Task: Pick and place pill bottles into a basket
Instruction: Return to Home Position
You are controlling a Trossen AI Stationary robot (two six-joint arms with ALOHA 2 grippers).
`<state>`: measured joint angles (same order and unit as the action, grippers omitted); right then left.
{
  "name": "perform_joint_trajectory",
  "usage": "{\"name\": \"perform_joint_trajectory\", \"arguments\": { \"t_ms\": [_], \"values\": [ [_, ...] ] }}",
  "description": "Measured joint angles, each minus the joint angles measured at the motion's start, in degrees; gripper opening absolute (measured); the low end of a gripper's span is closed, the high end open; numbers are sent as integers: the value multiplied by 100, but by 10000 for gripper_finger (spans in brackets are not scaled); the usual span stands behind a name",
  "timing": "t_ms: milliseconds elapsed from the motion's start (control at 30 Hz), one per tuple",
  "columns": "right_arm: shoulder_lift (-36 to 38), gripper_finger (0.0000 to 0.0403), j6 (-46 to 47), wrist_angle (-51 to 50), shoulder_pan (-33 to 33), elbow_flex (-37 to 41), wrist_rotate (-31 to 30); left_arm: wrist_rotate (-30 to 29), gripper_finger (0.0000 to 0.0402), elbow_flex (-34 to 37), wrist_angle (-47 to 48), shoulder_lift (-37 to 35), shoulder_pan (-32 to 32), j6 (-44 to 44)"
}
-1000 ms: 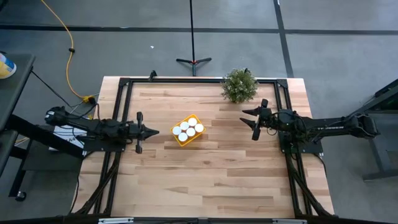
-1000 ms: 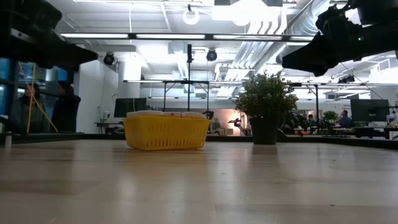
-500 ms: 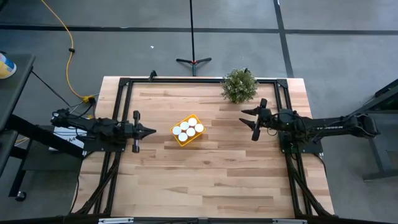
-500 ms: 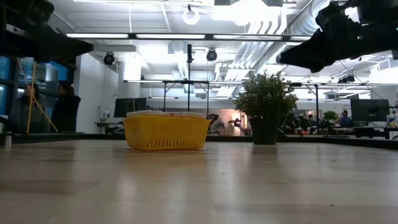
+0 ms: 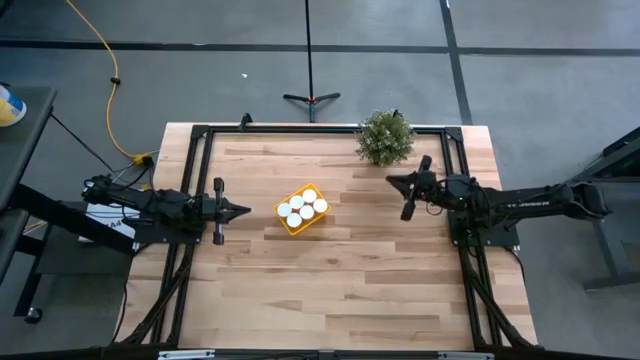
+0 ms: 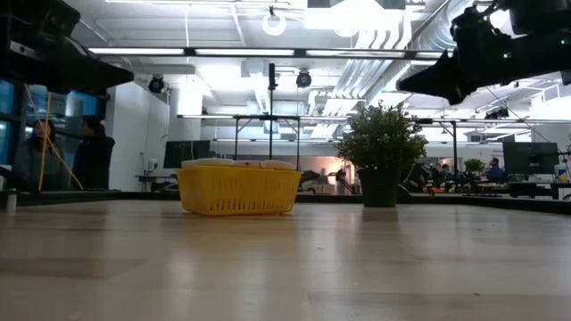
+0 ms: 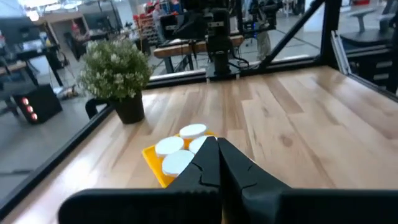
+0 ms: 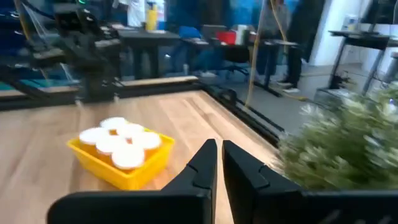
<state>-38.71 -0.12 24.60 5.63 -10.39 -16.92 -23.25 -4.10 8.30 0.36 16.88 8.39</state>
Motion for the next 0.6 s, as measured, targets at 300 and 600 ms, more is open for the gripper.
{"name": "perform_joint_trajectory", "arguments": {
  "t_ms": [300,600],
  "values": [
    [697,1,-330,-681,-512,0,1252,19,32,-9,-14,0,4,-265],
    [851,1,-486,-1073,-1447,0,496,171,23,-9,9,0,2,-330]
  ]
}}
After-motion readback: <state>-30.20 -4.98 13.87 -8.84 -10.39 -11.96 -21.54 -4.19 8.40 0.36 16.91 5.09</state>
